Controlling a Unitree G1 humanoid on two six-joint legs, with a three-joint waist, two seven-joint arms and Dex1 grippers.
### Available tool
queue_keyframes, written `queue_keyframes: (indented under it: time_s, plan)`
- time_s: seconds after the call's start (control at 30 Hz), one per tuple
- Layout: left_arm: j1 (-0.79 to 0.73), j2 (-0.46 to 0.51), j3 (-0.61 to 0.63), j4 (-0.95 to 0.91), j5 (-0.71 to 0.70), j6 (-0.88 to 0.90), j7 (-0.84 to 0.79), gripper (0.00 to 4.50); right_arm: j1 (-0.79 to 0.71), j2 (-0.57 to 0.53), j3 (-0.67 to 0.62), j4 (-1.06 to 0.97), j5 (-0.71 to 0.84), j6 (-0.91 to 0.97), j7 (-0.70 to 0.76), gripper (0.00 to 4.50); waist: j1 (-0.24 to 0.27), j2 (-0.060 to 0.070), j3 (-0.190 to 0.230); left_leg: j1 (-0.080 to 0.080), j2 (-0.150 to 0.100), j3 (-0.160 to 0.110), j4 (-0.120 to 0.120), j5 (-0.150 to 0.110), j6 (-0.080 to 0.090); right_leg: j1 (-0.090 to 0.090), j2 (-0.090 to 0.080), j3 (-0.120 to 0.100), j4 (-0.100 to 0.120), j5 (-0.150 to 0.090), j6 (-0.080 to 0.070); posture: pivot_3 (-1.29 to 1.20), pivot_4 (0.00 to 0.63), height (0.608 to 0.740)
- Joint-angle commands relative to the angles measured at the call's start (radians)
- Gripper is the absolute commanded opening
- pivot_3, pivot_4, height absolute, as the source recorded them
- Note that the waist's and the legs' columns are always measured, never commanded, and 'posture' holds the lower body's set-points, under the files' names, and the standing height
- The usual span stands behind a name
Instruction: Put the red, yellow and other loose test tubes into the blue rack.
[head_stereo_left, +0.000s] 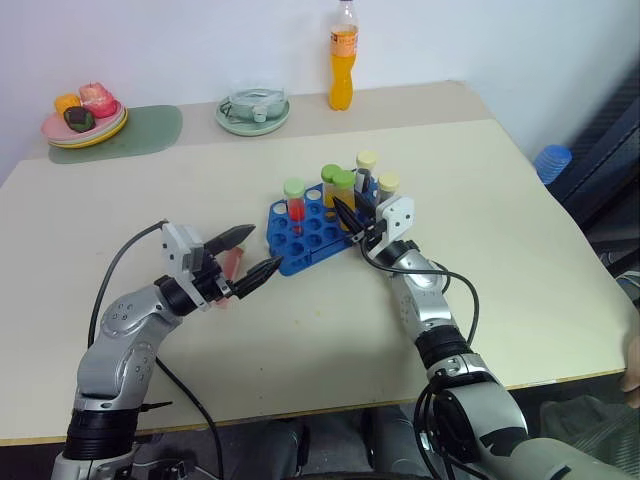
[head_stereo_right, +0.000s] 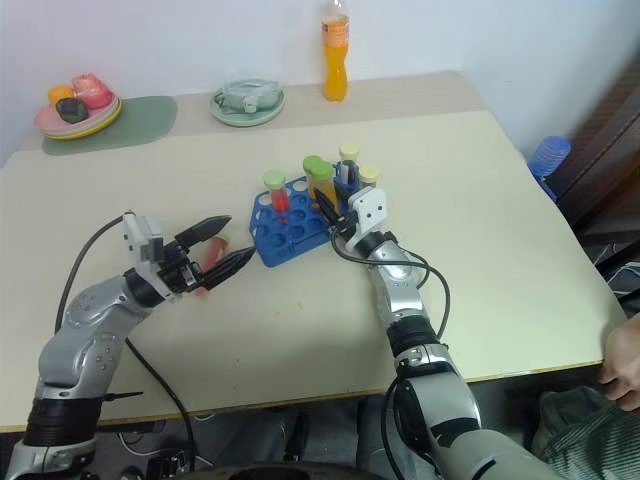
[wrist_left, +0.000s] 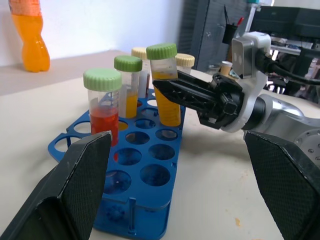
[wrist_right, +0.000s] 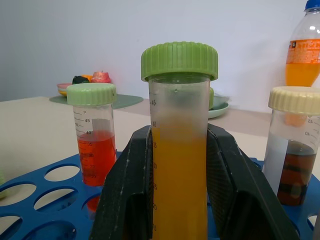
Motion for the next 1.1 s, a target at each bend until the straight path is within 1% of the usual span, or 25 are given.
queue_keyframes:
  time_s: [0.03,0.07,0.1,0.23,0.27,0.33,0.5,0.63,0.73,0.77,0.83,0.97,1.0,1.07,1.1]
  plan:
    - [0.012,0.002,0.036,-0.036,-0.023,-0.004,0.013,4.34,-0.002,0.007,-0.011,-0.002,0.027,-0.002,0.032,1.31,0.0,0.0,0.0,0.0,0.0,0.0,0.0,0.0,0.0,0.0,0.0,0.0,0.0,0.0,0.0,0.0,0.15,0.74]
    - [0.014,0.001,0.039,-0.036,-0.025,-0.004,0.017,4.34,-0.001,0.006,-0.011,-0.005,0.025,-0.009,0.032,1.87,0.0,0.0,0.0,0.0,0.0,0.0,0.0,0.0,0.0,0.0,0.0,0.0,0.0,0.0,0.0,0.0,0.15,0.74]
    - [0.015,0.0,0.04,-0.036,-0.027,-0.004,0.019,4.34,0.0,0.006,-0.012,-0.007,0.024,-0.013,0.033,2.25,0.001,0.0,0.0,0.0,0.0,0.0,0.0,0.0,0.0,0.0,0.0,0.0,0.0,0.0,0.0,0.0,0.15,0.74]
    - [0.012,-0.01,0.05,-0.029,-0.038,-0.002,0.037,4.34,0.014,-0.008,-0.003,-0.02,-0.014,-0.039,0.014,4.32,0.001,0.0,0.0,0.0,0.0,0.0,0.0,0.0,0.0,-0.001,0.0,0.0,0.0,0.0,0.0,0.0,0.15,0.74]
    - [0.013,-0.012,0.051,-0.028,-0.04,-0.002,0.04,4.34,0.018,-0.01,-0.003,-0.024,-0.018,-0.042,0.01,4.42,0.002,0.0,0.0,-0.001,0.0,0.0,0.0,0.0,0.0,-0.001,0.0,0.0,0.0,0.0,0.0,0.0,0.15,0.74]
    - [0.007,-0.019,0.056,-0.023,-0.046,0.0,0.054,4.34,0.034,-0.021,-0.001,-0.048,-0.02,-0.041,0.021,4.42,0.003,0.0,0.0,-0.001,0.0,0.0,0.0,0.0,0.0,-0.001,0.0,0.0,0.0,0.0,0.0,0.0,0.15,0.74]
    - [-0.005,-0.038,0.061,-0.028,-0.05,0.015,0.103,4.34,0.105,-0.08,0.013,-0.186,-0.014,0.002,0.056,4.42,0.006,0.0,0.0,-0.001,0.0,0.0,0.0,0.0,0.0,-0.001,0.0,0.0,0.0,0.0,0.0,0.0,0.15,0.74]
    - [-0.019,-0.053,0.091,-0.078,-0.105,0.102,0.212,4.34,0.214,-0.164,0.036,-0.391,-0.014,0.128,0.082,4.42,0.009,0.0,0.0,-0.001,0.0,0.0,0.0,0.0,0.0,-0.001,0.0,0.0,0.0,0.0,0.0,0.0,0.15,0.74]
    - [-0.019,-0.043,0.102,-0.115,-0.092,0.145,0.282,4.34,0.305,-0.237,0.036,-0.551,-0.008,0.233,0.09,4.42,0.011,0.0,0.0,-0.002,0.0,0.0,0.0,0.0,0.0,-0.001,0.0,0.0,-0.001,0.0,0.0,0.0,0.15,0.74]
    - [-0.021,-0.038,0.112,-0.13,-0.118,0.199,0.32,4.34,0.333,-0.262,0.032,-0.602,0.003,0.271,0.097,4.42,0.011,0.0,0.0,-0.002,-0.001,0.0,0.0,0.0,0.0,-0.001,0.0,0.0,-0.001,0.0,0.0,0.0,0.15,0.74]
    - [-0.04,-0.017,0.122,-0.17,-0.097,0.309,0.453,4.34,0.398,-0.342,-0.002,-0.722,0.035,0.359,0.119,4.42,0.014,0.0,0.0,-0.002,0.0,0.0,0.001,0.0,0.0,-0.001,0.0,0.001,0.0,0.0,0.0,0.0,0.15,0.74]
    - [-0.111,0.006,0.168,-0.242,-0.178,0.603,0.704,4.34,0.476,-0.512,-0.078,-0.924,0.174,0.538,0.214,4.42,0.031,-0.001,0.001,-0.002,-0.001,0.0,0.001,0.0,0.0,-0.001,0.0,0.001,-0.001,0.0,0.0,0.0,0.15,0.74]
    - [-0.14,0.01,0.184,-0.253,-0.203,0.689,0.765,4.34,0.481,-0.543,-0.096,-0.955,0.208,0.573,0.231,4.42,0.033,-0.001,0.001,-0.002,-0.001,0.0,0.002,0.0,0.0,0.0,0.0,0.001,-0.001,0.0,0.0,0.0,0.15,0.74]
    - [-0.243,0.015,0.224,-0.234,-0.259,0.944,0.889,4.34,0.482,-0.611,-0.13,-1.011,0.281,0.638,0.284,4.42,0.036,-0.001,0.001,-0.002,0.0,0.0,0.002,0.0,0.0,0.0,0.0,0.001,0.0,0.0,0.0,0.0,0.15,0.74]
    - [-0.3,0.017,0.238,-0.216,-0.276,1.055,0.922,4.34,0.478,-0.636,-0.145,-1.032,0.309,0.664,0.302,4.42,0.037,-0.002,0.001,-0.002,0.0,0.0,0.002,0.0,0.0,0.0,0.0,0.001,0.0,0.0,0.0,0.0,0.15,0.74]
